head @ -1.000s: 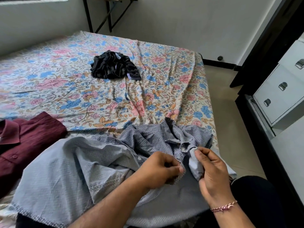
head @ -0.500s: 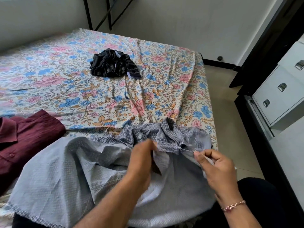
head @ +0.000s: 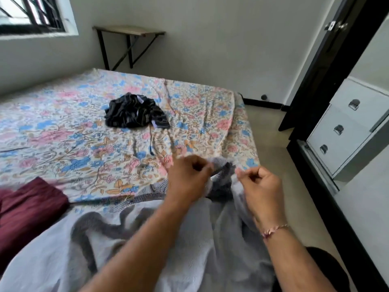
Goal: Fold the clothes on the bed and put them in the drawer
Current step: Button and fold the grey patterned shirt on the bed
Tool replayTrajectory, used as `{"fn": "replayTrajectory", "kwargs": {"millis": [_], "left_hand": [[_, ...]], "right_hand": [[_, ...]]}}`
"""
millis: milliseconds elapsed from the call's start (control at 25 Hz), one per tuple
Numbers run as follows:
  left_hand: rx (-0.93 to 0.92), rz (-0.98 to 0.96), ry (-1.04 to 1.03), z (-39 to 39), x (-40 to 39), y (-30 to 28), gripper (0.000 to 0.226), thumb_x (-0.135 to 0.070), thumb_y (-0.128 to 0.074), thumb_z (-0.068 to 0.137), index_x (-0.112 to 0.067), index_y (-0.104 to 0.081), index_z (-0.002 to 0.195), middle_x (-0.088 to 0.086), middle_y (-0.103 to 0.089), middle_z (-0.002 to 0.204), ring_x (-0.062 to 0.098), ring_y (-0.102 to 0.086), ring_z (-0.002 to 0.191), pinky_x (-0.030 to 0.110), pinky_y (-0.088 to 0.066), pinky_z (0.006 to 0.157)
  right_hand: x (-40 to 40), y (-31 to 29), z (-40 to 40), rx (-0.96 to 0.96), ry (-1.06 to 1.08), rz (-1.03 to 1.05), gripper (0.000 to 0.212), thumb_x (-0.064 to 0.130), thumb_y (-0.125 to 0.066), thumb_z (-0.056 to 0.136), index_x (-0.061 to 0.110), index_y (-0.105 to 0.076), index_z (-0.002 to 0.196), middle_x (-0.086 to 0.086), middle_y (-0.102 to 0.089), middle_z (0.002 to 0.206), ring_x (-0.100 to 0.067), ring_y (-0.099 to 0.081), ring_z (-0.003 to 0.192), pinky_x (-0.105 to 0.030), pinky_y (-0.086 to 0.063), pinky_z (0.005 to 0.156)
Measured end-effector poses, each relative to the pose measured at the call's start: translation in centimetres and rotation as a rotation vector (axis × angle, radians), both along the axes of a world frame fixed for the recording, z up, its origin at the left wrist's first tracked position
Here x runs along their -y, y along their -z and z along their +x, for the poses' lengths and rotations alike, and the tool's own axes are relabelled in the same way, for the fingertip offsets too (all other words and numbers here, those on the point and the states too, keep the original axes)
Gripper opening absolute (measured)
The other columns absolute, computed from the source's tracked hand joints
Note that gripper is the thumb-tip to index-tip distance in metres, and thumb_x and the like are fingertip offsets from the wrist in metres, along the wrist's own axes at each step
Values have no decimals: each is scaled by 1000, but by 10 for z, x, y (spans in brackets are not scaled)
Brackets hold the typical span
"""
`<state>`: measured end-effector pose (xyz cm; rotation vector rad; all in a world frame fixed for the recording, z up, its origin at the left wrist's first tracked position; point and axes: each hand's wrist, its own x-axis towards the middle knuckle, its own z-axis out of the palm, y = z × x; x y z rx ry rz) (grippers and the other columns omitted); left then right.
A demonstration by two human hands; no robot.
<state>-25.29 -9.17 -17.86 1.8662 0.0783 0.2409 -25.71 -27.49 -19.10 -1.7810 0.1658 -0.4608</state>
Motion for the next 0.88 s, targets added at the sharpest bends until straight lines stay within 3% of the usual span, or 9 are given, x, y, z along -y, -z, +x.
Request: {"fn": "replayTrajectory", "kwargs": {"millis": [40,120,200,320,440,480,600,760,880], "left_hand": [[-38,-49,6,-26,13,22,13,-23,-79,90,-16,-77,79,-7,-69,62,6,-61,53,22,-49,56],[-201,-330,7,-74,32,63,13,-16,-80,90,-12,-77,78,-3,-63,55,12,-52,48,24,-42,55],[-292,-499,-32,-97,42,88,9,-12,-80,91,-12,-79,82,4,-63,57,16,-51,54,28,-41,58],[-254,-553,-28,-99,47,92,8,-12,-80,91,-13,-80,84,5,-68,64,16,-56,60,31,-45,63],[-211,-658,-87,-95,54,86,4,-10,-81,89,-8,-78,88,9,-73,73,17,-63,68,33,-51,71],[-201,-665,-91,-96,56,85,4,-9,-81,89,-7,-78,89,13,-75,78,18,-65,72,34,-53,74],[-178,-646,-63,-102,60,84,4,-7,-79,91,-4,-76,91,22,-76,86,22,-69,76,35,-57,76],[-179,-626,-54,-101,59,82,3,-6,-75,94,-4,-76,91,18,-77,85,18,-68,75,31,-56,71],[-177,-606,-35,-98,59,82,5,-7,-76,94,-7,-77,89,19,-77,86,22,-69,77,36,-57,76]], "right_hand": [[-4,21,-19,-31,-51,57,21,22,-83,87,10,-71,75,-8,-74,71,-15,-62,65,-35,-53,67],[-10,63,-58,-140,-127,224,10,15,-80,89,8,-75,83,-12,-76,78,-19,-63,72,-41,-52,74],[-15,92,-82,-198,-120,326,13,22,-83,86,10,-77,88,-15,-77,83,-22,-64,76,-45,-52,78],[-15,95,-89,-162,-111,432,41,47,-91,71,13,-77,89,-22,-75,87,-27,-63,79,-47,-51,78],[-11,92,-84,-117,-121,486,17,24,-84,84,10,-78,91,-26,-74,89,-29,-63,80,-49,-51,82],[-11,93,-85,-105,-135,482,20,26,-85,83,9,-78,91,-24,-74,87,-29,-63,79,-48,-52,82],[-13,96,-88,-64,-177,440,56,55,-93,62,9,-73,86,-19,-68,75,-27,-59,70,-41,-51,69],[-9,98,-86,-24,-163,399,41,42,-92,69,9,-72,84,-13,-68,74,-25,-58,71,-35,-51,66],[-12,96,-87,-37,-181,437,63,59,-93,59,8,-75,90,-14,-70,77,-24,-61,72,-34,-54,69]]}}
